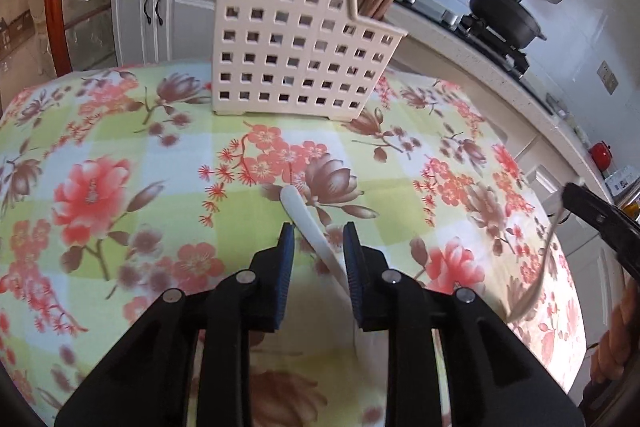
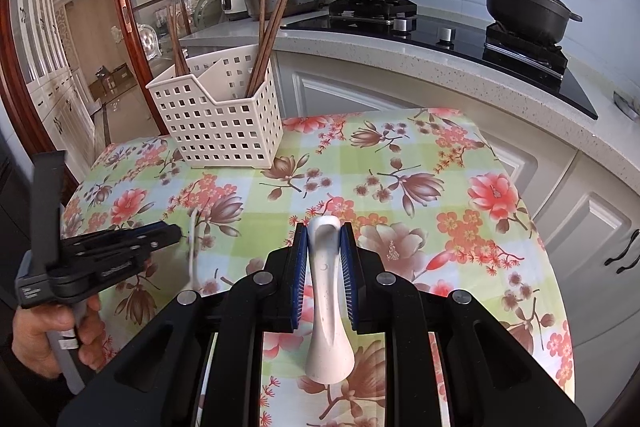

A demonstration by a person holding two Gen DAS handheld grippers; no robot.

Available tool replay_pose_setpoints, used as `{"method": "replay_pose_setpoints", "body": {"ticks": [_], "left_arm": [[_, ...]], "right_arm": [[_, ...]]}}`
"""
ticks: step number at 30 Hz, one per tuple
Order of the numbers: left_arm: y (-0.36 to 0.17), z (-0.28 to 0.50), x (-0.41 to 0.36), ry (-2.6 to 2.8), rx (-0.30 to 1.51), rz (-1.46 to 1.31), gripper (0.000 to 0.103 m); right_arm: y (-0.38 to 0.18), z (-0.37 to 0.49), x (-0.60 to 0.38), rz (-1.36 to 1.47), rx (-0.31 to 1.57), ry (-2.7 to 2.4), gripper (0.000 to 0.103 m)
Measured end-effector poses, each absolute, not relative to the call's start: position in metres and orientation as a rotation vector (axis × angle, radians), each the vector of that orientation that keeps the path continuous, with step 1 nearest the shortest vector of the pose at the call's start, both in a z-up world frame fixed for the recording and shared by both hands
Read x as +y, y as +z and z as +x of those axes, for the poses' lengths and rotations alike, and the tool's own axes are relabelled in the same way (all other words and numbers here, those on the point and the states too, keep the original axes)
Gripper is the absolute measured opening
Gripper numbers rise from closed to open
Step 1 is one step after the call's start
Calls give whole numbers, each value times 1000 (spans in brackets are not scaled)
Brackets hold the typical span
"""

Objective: Organize utensils
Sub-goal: 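Lift both held white spoons and carry them toward the basket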

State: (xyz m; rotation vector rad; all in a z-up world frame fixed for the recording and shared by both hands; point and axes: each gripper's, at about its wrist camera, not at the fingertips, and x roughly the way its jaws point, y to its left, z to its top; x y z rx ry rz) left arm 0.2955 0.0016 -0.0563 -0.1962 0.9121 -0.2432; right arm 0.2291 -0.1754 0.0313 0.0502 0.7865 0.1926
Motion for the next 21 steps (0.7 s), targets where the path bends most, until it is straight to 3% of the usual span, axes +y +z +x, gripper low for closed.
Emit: {"method": "replay_pose_setpoints", "body": {"ticks": [5, 10, 21], "left_arm": [[-72, 321, -16, -194, 951, -115, 24], [-71, 337, -28, -188, 966, -31, 4], [-34, 296, -1, -231, 813, -67, 4]], "right_arm": [[29, 230, -179, 60, 790, 193, 18], [29, 228, -181, 66, 789, 194, 18], [30, 229, -179, 61, 789, 206, 18]]}}
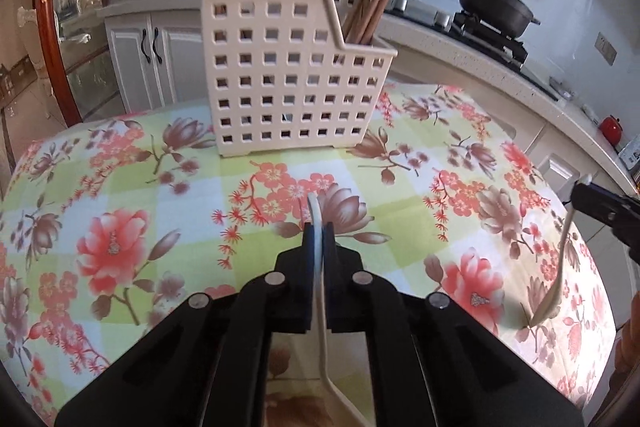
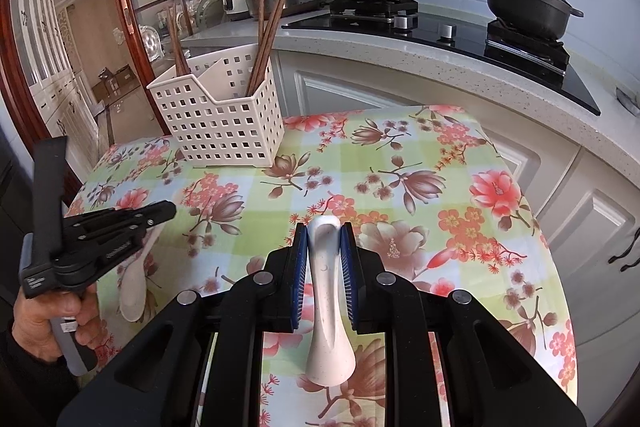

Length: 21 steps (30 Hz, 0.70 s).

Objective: Organize utensils
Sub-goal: 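Lift both held white spoons and carry them toward the basket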

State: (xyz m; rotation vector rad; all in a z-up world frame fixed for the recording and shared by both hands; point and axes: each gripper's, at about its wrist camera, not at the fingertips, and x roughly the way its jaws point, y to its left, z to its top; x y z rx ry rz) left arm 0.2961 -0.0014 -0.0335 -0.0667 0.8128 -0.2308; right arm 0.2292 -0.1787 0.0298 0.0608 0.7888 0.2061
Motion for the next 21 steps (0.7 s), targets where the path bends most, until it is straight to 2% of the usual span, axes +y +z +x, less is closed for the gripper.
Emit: {"method": "replay_pose_setpoints", "body": {"ticks": [10, 21], "left_arm": [[17, 260, 16, -220, 655, -54, 4], [25, 244, 29, -266, 660, -80, 4]], "right_arm": [[40, 233, -166, 61, 778, 231, 18], [36, 232, -157, 43, 794, 235, 18]]}}
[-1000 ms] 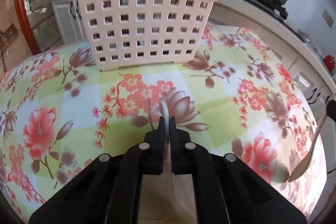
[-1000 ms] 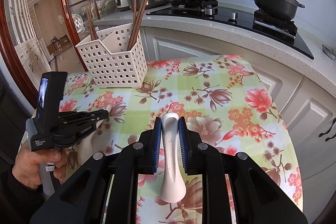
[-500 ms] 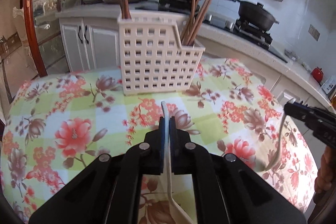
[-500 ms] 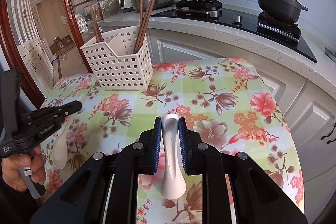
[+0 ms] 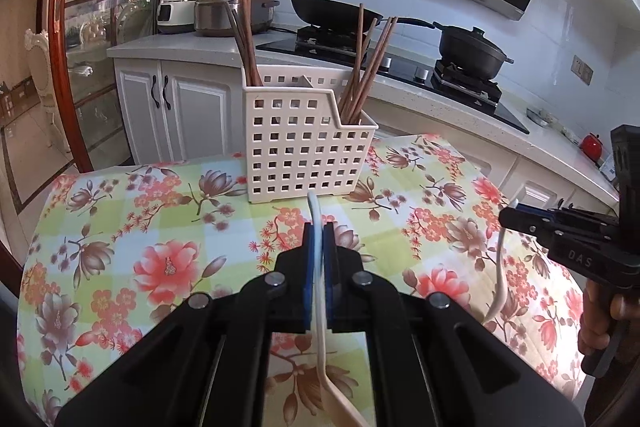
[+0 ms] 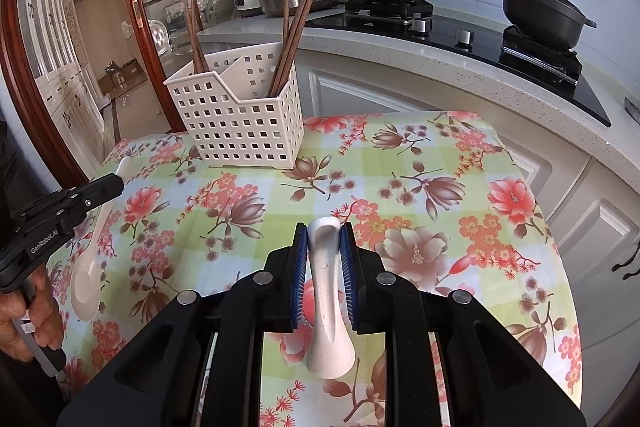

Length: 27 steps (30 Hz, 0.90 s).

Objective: Organize utensils
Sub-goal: 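Lift both held white spoons and carry them toward the basket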

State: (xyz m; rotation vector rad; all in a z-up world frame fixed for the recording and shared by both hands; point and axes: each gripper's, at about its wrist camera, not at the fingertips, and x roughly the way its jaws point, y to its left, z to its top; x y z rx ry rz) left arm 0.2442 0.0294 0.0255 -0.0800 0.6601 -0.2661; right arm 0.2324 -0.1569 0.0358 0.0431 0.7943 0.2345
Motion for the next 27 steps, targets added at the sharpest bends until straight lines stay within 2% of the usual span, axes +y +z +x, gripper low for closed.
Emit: {"method": "replay_pose_setpoints", "body": {"ticks": [11, 27], "left_arm": [[19, 242, 28, -250, 686, -76, 4], [46, 226, 26, -243, 616, -56, 4]], "right_arm": [[35, 232, -156, 41, 794, 244, 18], [42, 227, -159, 56, 773, 251, 18]]}}
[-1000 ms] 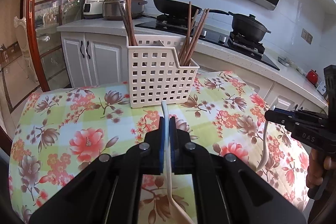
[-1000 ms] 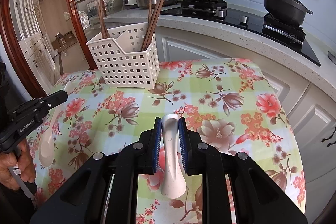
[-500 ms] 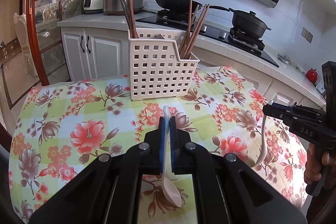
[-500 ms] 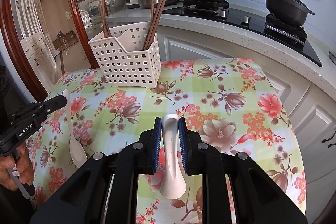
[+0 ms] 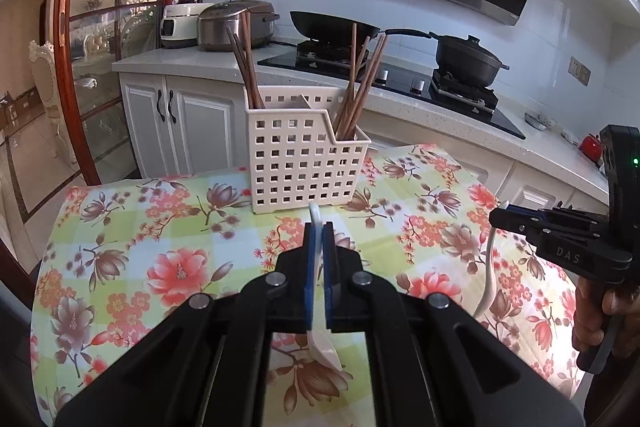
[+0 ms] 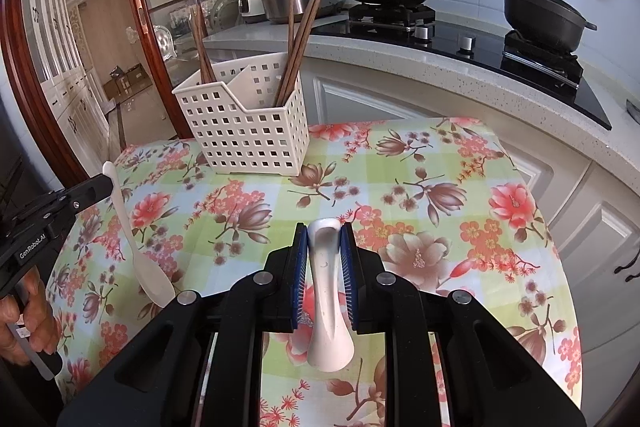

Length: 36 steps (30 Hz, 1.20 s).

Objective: Organize utensils
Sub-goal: 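Lift both held white spoons and carry them toward the basket, then lower both spoons into the basket and open both grippers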

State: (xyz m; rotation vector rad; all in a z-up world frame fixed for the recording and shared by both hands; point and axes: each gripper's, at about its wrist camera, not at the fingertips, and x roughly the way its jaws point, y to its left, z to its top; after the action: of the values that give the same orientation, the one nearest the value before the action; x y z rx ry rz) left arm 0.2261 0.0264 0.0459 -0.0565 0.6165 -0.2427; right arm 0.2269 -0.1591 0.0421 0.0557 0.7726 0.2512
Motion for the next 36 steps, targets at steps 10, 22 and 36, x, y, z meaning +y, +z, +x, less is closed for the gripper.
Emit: {"method": "replay_pose_setpoints", "body": {"ticks": [10, 22, 36], "left_arm": [[50, 227, 26, -253, 604, -55, 4], [103, 245, 25, -283, 518, -24, 4], [192, 326, 28, -274, 382, 6, 4]], "right_arm": [[54, 226, -156, 53, 756, 254, 18], [122, 262, -142, 53, 648, 306, 18], [182, 356, -111, 206, 553, 293, 18]]}}
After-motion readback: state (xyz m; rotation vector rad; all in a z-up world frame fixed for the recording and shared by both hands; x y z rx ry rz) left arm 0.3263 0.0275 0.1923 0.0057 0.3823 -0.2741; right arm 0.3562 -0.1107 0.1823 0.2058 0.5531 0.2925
